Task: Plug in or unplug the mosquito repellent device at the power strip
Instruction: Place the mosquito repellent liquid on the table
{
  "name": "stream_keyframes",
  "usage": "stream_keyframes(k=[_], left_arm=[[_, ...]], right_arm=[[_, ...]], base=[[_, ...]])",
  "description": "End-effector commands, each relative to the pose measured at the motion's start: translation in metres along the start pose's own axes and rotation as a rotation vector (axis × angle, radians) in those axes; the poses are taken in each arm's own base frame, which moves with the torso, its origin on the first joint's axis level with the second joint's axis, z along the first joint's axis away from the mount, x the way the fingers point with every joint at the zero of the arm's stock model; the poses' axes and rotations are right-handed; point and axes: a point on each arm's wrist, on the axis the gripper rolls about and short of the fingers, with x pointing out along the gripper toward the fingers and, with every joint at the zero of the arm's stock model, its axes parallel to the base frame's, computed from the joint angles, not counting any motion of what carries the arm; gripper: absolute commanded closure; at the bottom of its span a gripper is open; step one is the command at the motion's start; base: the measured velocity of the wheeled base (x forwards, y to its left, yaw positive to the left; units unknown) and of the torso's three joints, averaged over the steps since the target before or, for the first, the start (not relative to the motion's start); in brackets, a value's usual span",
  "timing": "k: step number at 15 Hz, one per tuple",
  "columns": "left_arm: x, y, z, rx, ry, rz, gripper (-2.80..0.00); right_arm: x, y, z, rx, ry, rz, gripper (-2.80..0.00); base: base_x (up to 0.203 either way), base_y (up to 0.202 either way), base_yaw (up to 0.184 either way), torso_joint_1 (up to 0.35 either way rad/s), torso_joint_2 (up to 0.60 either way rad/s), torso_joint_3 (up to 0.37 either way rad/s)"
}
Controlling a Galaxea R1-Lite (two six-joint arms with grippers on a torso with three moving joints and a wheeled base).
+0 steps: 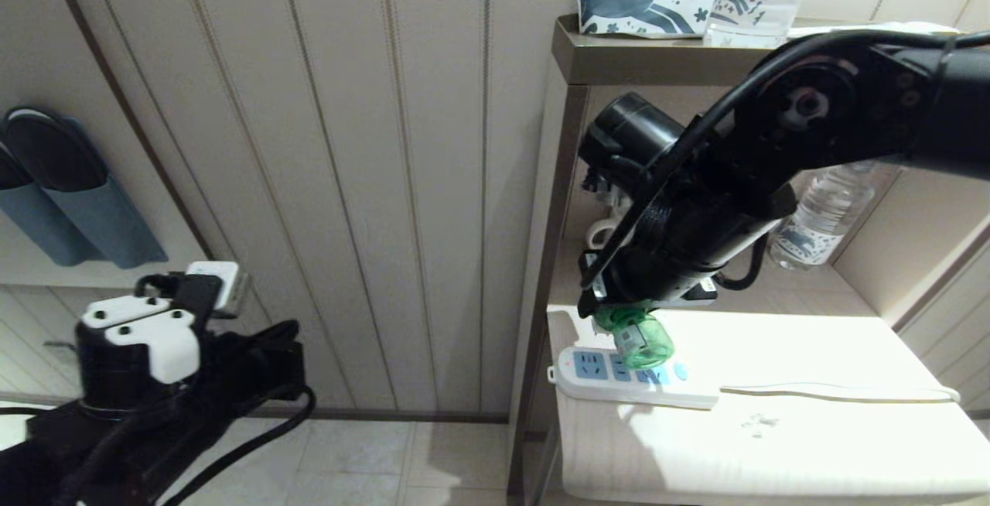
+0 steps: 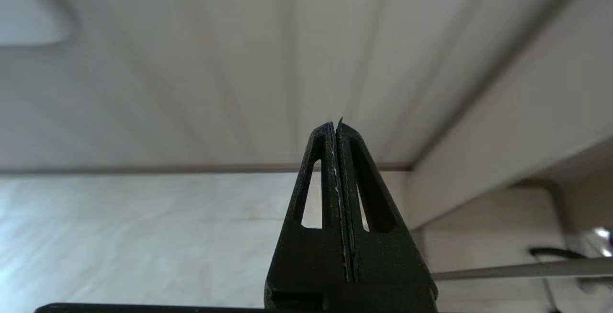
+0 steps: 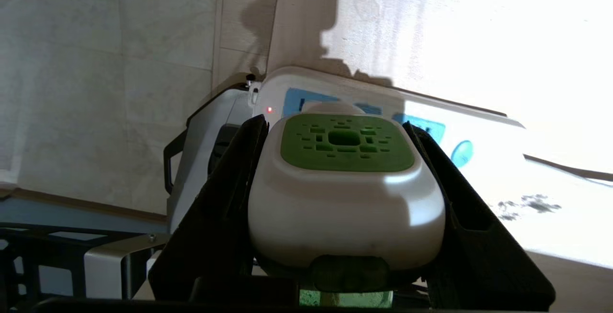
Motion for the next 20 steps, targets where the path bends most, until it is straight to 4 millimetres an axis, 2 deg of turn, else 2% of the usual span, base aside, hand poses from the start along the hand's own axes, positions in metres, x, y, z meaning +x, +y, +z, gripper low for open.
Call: stream_keyframes(k=[1,6,8,10,14,20], left_arm=[[-0.033,0.023,0.013,-0.049,-0.095,0.041,0.00],[-0.110,0.053,0.015,-0.074,-0.116,0.094,0.00],[-0.143,0.063,0.004,-0.094,-0.100,0.127,0.00],[-0.166,0.072,-0.013,-0.122,-0.053,0.179,0.00],[-0.188,0.080,-0.036,-0.194,-0.060,0.339,0.00],[-0.200,0.080,-0.079,-0.188,-0.136,0.404,0.00]], right_arm=[[-0.017,-0.005,-0.003,0.008,-0.018,0.011,0.00],[-0.052,-0.015,-0.017,0.024,-0.028,0.023,0.00],[-0.055,-0.016,-0.020,0.034,-0.018,0.019,0.00],[-0.057,-0.015,-0.022,0.041,-0.019,0.026,0.00],[-0.059,-0.015,-0.022,0.050,-0.023,0.029,0.00],[-0.059,-0.014,-0.022,0.048,-0.026,0.030,0.00]], base=[[0.000,0.000,0.000,0.000,0.00,0.000],[0.000,0.000,0.000,0.000,0.00,0.000],[0.000,0.000,0.000,0.000,0.00,0.000],[0.000,0.000,0.000,0.000,0.00,0.000],[0.000,0.000,0.000,0.000,0.00,0.000],[0.000,0.000,0.000,0.000,0.00,0.000]])
